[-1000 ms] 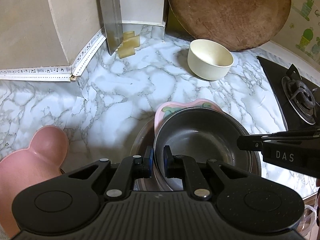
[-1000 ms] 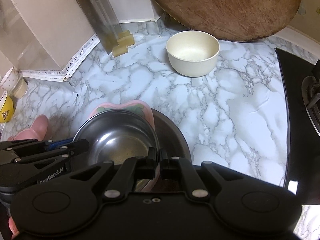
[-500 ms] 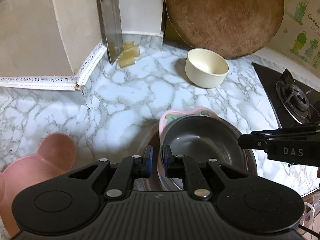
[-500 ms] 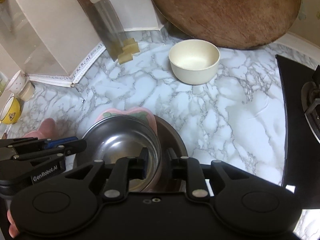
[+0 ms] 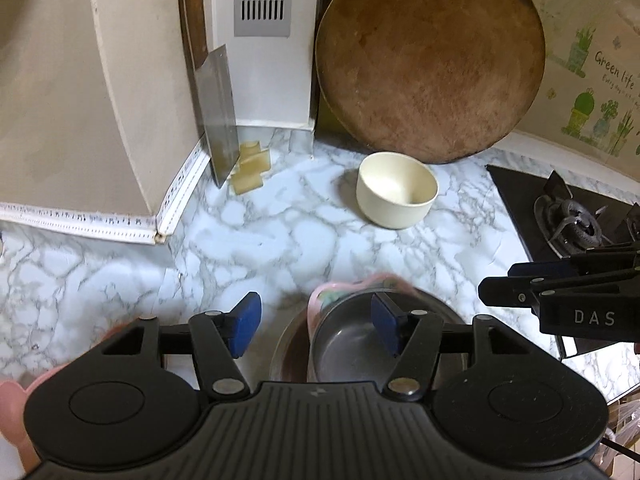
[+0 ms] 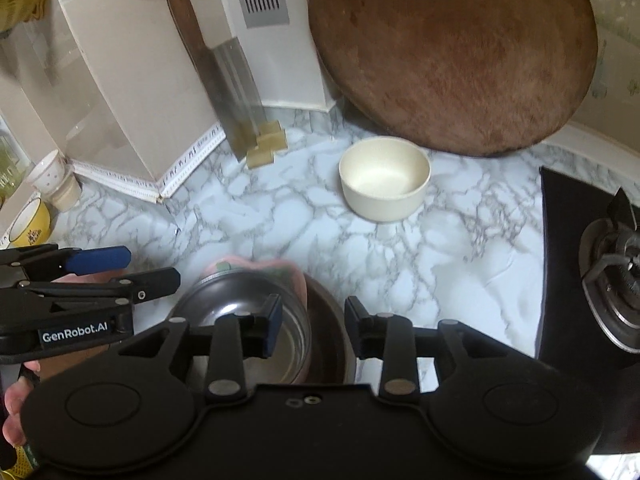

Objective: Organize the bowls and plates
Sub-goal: 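Open both grippers and lift them off the pink pot, then move both grippers down to the cream bowl rim and close them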

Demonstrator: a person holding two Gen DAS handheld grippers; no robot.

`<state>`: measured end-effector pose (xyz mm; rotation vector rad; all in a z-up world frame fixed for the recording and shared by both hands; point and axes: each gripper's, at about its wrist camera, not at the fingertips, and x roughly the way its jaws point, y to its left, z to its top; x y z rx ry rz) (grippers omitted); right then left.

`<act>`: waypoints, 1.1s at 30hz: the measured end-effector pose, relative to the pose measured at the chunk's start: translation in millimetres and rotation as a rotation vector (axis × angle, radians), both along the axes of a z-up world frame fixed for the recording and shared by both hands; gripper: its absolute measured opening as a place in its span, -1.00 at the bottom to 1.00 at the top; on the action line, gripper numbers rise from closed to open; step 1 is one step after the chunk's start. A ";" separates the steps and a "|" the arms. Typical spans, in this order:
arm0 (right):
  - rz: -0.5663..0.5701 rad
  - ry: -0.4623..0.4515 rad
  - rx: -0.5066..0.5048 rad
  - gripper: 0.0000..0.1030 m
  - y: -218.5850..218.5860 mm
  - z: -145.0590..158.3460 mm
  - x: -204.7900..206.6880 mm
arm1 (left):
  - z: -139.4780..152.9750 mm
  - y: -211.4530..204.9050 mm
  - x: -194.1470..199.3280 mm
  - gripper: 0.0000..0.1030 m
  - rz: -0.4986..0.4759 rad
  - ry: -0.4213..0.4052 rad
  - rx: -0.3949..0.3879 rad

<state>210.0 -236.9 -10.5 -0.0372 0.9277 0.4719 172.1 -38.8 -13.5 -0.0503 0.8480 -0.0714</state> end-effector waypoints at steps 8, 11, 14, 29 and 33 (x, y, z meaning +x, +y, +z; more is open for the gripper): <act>0.000 -0.070 0.025 0.26 -7.5 17.1 4.1 | 13.6 -3.3 15.6 0.40 -0.007 -0.036 -0.003; -0.002 -0.088 0.032 0.40 -11.1 21.0 7.5 | 19.4 -6.6 21.9 0.42 -0.015 -0.059 -0.012; 0.001 -0.114 0.037 0.60 -14.4 24.4 10.0 | 23.7 -9.9 28.4 0.50 -0.018 -0.079 -0.015; -0.052 -0.132 0.040 1.00 -35.9 18.5 54.8 | 22.9 -26.3 97.2 0.50 -0.014 -0.051 -0.034; -0.086 -0.117 0.027 1.00 -43.6 9.2 81.9 | 13.9 -30.8 126.2 0.50 -0.011 -0.013 -0.038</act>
